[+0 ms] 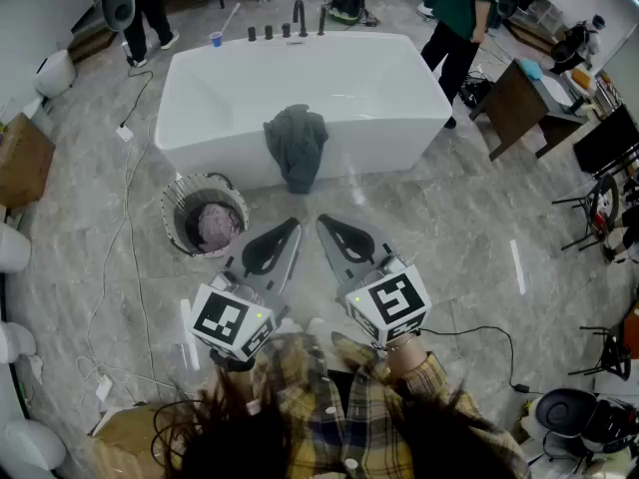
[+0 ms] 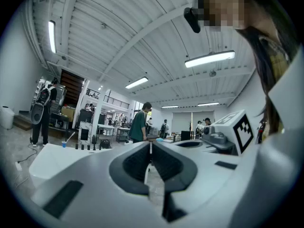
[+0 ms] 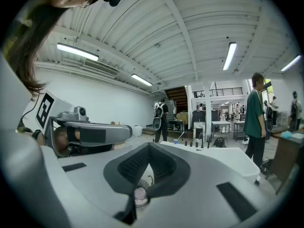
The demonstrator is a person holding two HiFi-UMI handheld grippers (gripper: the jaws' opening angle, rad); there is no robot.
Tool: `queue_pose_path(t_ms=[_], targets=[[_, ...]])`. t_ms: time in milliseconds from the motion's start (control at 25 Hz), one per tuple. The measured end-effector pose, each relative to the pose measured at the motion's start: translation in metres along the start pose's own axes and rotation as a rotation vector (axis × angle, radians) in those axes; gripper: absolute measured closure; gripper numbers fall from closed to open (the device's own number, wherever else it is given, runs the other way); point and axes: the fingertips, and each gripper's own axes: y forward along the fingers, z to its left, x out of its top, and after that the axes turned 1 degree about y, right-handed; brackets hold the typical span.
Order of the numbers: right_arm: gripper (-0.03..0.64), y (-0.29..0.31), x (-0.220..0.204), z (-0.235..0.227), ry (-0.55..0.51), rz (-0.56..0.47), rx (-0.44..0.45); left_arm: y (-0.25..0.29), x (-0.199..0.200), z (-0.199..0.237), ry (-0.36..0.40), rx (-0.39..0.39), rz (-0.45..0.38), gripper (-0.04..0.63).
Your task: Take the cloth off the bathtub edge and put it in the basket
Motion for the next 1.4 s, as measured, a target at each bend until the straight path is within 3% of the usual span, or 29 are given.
queue_pose_path(t_ms=[520,880,1400], targets=[[0.601,-0.009,-0.012,-0.022,0.029,0.001,0.008,-0.001,-0.003,0.006,0.021,0.101,0.004,0.571],[0.601,-0.014,-0.028,-0.043,0.059,0.028,-0.011,0.013,-0.013,0.006,0.009,0.103,0.021,0.570],[0.601,0.104,-0.023,-0.107,0.046,0.102,-0.027,0.100,-0.004,0.121,-0.021,0.053,0.007,0.570]])
